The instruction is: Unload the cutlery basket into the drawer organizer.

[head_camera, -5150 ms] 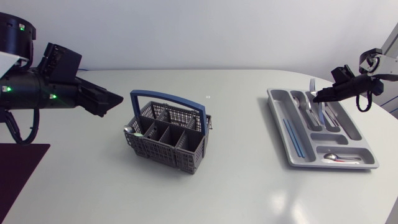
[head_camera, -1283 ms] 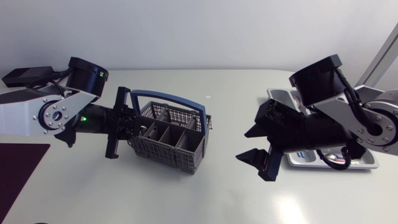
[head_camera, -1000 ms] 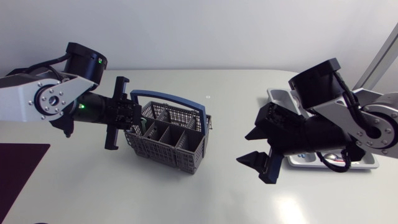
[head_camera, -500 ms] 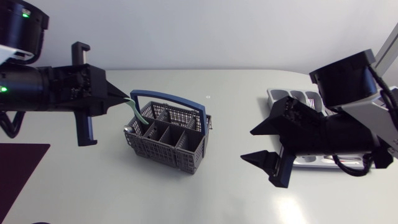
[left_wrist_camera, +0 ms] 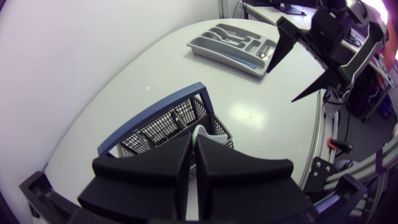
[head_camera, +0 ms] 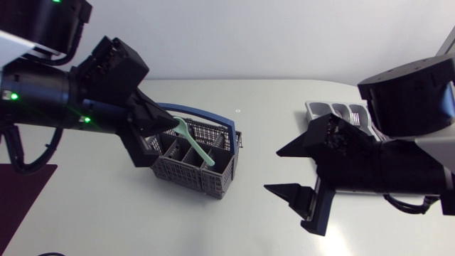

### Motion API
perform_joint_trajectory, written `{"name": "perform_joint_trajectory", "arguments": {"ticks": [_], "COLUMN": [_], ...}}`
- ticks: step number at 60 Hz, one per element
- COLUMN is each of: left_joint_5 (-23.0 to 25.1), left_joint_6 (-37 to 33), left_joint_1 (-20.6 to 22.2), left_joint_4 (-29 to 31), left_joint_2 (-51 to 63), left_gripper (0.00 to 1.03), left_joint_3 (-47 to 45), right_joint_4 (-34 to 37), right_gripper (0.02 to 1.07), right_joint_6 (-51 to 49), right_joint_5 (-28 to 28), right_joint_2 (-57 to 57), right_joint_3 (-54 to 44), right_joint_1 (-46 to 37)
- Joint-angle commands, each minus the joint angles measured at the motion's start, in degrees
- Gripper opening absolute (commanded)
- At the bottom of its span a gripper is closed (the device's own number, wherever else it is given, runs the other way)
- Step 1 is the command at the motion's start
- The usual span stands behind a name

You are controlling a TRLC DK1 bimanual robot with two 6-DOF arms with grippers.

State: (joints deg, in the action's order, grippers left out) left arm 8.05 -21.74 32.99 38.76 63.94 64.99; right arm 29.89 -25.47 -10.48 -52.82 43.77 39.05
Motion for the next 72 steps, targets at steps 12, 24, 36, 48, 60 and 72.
{"name": "perform_joint_trajectory", "arguments": {"ticks": [12, 24, 36, 48, 60, 72], "left_joint_5": [0.12, 3.9, 9.17, 12.16, 14.18, 14.45], "left_joint_6": [16.38, 20.95, 23.23, 24.73, 25.52, 25.52], "left_joint_1": [2.95, 2.25, 0.84, 0.67, 0.84, 0.32], "left_joint_4": [-3.87, -5.63, -5.54, -4.31, -3.61, -3.61], "left_joint_2": [6.55, 9.62, 12.17, 15.16, 16.83, 17.36], "left_gripper": [0.03, 0.03, 0.03, 0.03, 0.03, 0.03], "left_joint_3": [1.63, 2.33, 4.0, 7.08, 8.13, 8.22], "right_joint_4": [-8.18, -14.6, -20.66, -25.93, -31.3, -33.84], "right_gripper": [0.8, 0.63, 0.48, 0.39, 0.38, 0.2], "right_joint_6": [4.82, 5.44, 5.26, 4.64, 3.77, 2.71], "right_joint_5": [7.14, 10.48, 13.21, 18.13, 21.03, 21.29], "right_joint_2": [-3.96, -8.62, -14.24, -18.46, -19.34, -21.45], "right_joint_3": [-0.7, 0.09, 1.06, 2.11, 1.5, 1.58], "right_joint_1": [7.45, 10.61, 12.37, 12.46, 11.75, 11.23]}}
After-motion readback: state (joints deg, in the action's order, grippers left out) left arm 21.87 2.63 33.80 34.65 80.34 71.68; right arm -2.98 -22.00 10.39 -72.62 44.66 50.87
